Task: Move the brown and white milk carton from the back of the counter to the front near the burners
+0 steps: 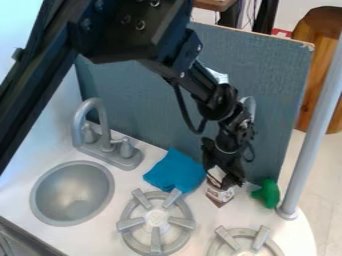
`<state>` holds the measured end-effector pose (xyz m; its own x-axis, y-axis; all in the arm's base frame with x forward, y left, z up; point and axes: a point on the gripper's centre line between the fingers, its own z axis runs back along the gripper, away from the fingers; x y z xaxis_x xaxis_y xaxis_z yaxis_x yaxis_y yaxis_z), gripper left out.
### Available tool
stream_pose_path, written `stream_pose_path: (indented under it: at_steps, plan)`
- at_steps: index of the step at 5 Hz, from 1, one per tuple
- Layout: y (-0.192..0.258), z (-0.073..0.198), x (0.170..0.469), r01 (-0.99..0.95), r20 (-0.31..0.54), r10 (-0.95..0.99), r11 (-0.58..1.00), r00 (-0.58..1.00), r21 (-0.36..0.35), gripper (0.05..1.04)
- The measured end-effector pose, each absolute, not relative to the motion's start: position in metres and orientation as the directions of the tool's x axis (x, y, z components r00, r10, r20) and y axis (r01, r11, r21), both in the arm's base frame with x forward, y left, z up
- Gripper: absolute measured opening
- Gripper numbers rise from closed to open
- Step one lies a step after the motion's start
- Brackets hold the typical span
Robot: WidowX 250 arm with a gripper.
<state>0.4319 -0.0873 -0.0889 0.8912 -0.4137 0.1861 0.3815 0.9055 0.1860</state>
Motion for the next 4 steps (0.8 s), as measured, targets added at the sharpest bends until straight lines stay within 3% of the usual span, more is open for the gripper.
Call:
stream_pose_path:
  at_steps: [1,2,3,4]
  plan:
    - [-0.088,-0.081,0.418,0.372,0.191,-0.398,0.915,0.898,0.159,0.817]
    - [-0.091,-0.022,0.418,0.350,0.326,-0.384,0.923,0.864,0.160,0.817]
    - [-0.089,0.011,0.401,0.360,0.389,-0.393,0.920,0.833,0.157,0.817]
    - [-0.085,0.014,0.367,0.386,0.366,-0.413,0.910,0.834,0.150,0.817]
